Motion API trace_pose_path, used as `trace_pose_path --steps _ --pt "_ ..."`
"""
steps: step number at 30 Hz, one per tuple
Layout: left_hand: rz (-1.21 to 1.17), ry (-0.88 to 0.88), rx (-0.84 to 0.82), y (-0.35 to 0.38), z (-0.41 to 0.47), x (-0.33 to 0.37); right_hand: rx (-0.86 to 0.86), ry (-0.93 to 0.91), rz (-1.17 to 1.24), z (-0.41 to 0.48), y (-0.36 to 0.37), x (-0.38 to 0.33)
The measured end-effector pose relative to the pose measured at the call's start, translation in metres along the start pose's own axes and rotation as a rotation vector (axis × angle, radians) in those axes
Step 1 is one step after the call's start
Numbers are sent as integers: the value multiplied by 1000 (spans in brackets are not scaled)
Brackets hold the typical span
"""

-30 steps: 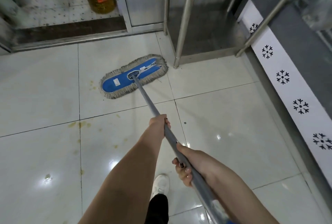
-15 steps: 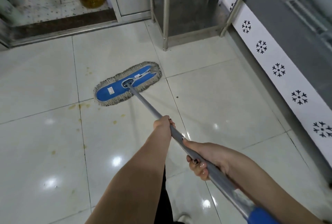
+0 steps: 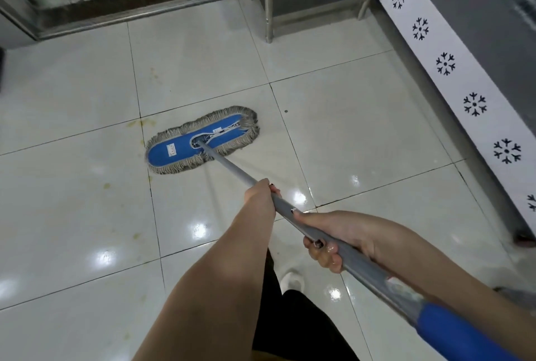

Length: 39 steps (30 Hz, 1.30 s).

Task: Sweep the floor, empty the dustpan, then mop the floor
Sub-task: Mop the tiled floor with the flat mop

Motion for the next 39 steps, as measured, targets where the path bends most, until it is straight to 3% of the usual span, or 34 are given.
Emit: trace_pose_path --steps 6,14,26,34,39 --pt "-22 -7 26 -15 12 22 2 19 44 20 19 -15" --pt "120 -76 -62 -17 38 88 26 49 33 63 35 -68" --pt "44 -3 -151 -38 126 345 67 12 39 172 131 -295" --pt "-48 81 -97 -56 186 532 33 -25 53 256 206 -455" --pt "1 135 -68 -58 215 604 -36 -67 132 293 225 -515"
Point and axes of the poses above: each hand's wrist, its own z-axis towards the middle knuckle, its own y-axis out of the palm, x = y × z, the point moved 2 cm from there along z, towards the middle knuckle, and after that the axes turned 6 degrees about -y, right-handed, at the moved point
